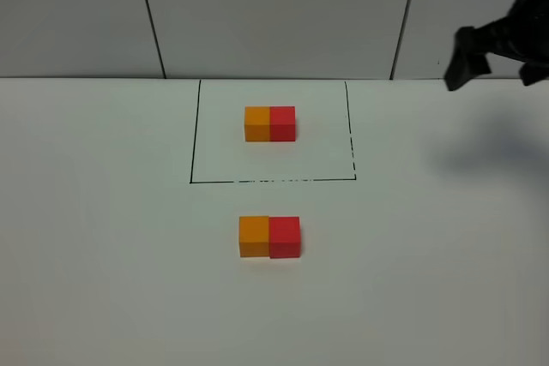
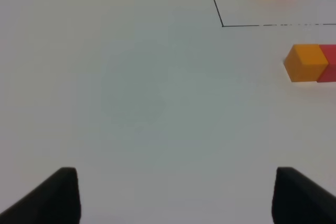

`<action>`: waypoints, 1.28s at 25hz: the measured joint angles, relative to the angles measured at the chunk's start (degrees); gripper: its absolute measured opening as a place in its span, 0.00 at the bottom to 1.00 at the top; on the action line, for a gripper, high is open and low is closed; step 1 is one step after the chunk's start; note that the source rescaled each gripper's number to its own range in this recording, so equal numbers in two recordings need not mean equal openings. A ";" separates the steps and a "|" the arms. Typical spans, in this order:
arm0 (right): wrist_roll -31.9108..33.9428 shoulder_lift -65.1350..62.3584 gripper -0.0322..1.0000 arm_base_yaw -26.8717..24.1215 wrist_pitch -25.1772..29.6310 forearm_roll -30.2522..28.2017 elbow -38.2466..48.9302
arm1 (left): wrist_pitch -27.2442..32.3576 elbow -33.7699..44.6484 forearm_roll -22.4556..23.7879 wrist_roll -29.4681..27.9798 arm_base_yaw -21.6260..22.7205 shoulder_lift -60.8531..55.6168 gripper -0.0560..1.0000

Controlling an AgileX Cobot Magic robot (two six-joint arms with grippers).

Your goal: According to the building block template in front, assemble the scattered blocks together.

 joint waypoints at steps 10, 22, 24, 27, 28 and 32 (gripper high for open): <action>0.73 -21.49 0.95 -11.49 -8.88 0.06 29.02 | 0.00 0.00 0.00 0.00 0.00 0.00 0.85; 0.62 -42.55 0.93 -14.86 -15.86 0.48 44.90 | 0.00 0.00 0.00 0.00 0.00 0.00 0.85; 0.62 -44.90 0.93 -14.86 -15.95 0.48 46.93 | 0.00 0.00 0.00 0.00 0.00 0.00 0.85; 0.62 -49.50 0.93 -14.86 -15.94 0.54 50.47 | 0.00 0.00 0.00 0.00 0.00 0.00 0.85; 0.60 -50.99 0.93 -14.86 -15.94 0.54 51.82 | 0.00 0.00 0.00 0.00 0.00 0.00 0.85; 0.41 -58.31 0.93 -14.86 -16.24 0.42 55.92 | 0.00 0.00 0.00 0.00 0.00 0.00 0.85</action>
